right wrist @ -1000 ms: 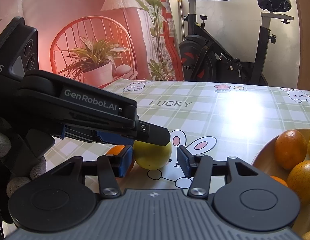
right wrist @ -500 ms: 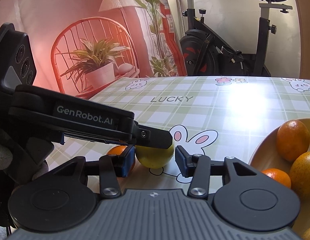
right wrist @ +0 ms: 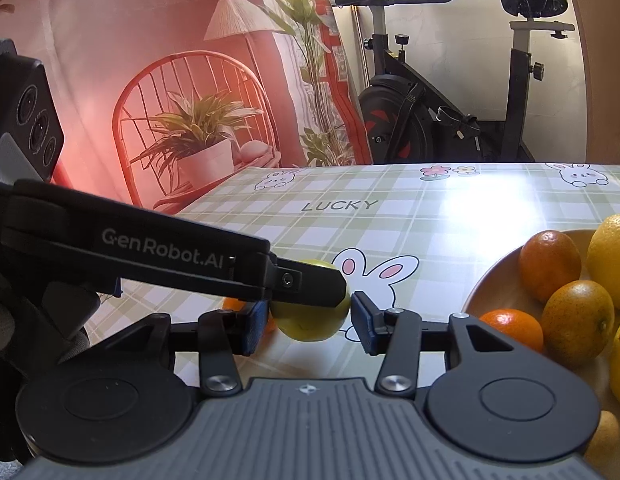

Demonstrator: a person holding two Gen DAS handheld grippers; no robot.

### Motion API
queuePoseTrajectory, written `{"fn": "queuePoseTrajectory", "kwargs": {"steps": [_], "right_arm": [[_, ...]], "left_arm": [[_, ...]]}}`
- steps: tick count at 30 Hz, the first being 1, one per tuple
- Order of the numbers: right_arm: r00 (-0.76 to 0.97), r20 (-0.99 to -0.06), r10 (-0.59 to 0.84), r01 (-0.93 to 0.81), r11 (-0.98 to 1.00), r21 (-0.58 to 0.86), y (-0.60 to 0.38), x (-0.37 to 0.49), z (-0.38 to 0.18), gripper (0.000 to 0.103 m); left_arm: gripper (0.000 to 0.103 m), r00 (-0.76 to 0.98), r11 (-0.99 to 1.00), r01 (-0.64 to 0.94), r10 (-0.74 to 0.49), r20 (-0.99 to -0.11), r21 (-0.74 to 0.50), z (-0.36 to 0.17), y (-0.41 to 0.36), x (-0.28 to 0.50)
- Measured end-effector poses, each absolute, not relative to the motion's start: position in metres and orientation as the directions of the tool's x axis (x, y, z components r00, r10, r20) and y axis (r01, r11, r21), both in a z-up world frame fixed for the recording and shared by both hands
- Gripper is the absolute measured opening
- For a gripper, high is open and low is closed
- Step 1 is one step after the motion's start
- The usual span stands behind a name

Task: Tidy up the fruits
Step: 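Carry the fruit in the left gripper onto the plate's rim, then open the left gripper to release the fruit on the plate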

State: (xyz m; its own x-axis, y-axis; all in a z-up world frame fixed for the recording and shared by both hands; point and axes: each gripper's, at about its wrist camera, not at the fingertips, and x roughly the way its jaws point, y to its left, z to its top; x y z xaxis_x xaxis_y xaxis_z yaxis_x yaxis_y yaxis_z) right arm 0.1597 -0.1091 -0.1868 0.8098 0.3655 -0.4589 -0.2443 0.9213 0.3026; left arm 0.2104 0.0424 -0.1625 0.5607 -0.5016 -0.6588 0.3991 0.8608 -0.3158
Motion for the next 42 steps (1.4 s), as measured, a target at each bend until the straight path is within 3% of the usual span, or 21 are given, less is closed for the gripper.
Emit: {"fn": "queuePoseTrajectory", "kwargs": {"steps": [15, 17, 27, 42], "right_arm": [[0.867, -0.399, 0.297, -0.141, 0.916, 0.375, -0.173, 0.088, -0.161, 0.048], [0.874, -0.398, 0.277, -0.116, 0.916, 0.383, -0.184, 0.078, -0.16, 0.046], [0.878, -0.435, 0.201, -0.022, 0.924, 0.381, -0.215, 0.065, -0.169, 0.043], [0.869, -0.458, 0.188, -0.016, 0.935, 0.354, -0.214, 0.066, -0.178, 0.044]], "left_arm": [[0.048, 0.51, 0.801, 0.523, -0.568, -0.646, -0.292, -0.143, -0.032, 0.164], [0.038, 0.494, 0.781, 0.551, -0.59, -0.639, -0.295, -0.142, -0.043, 0.159], [0.039, 0.44, 0.775, 0.551, -0.585, -0.681, -0.31, -0.164, -0.069, 0.163], [0.044, 0.46, 0.783, 0.514, -0.596, -0.658, -0.35, -0.172, -0.062, 0.162]]}}
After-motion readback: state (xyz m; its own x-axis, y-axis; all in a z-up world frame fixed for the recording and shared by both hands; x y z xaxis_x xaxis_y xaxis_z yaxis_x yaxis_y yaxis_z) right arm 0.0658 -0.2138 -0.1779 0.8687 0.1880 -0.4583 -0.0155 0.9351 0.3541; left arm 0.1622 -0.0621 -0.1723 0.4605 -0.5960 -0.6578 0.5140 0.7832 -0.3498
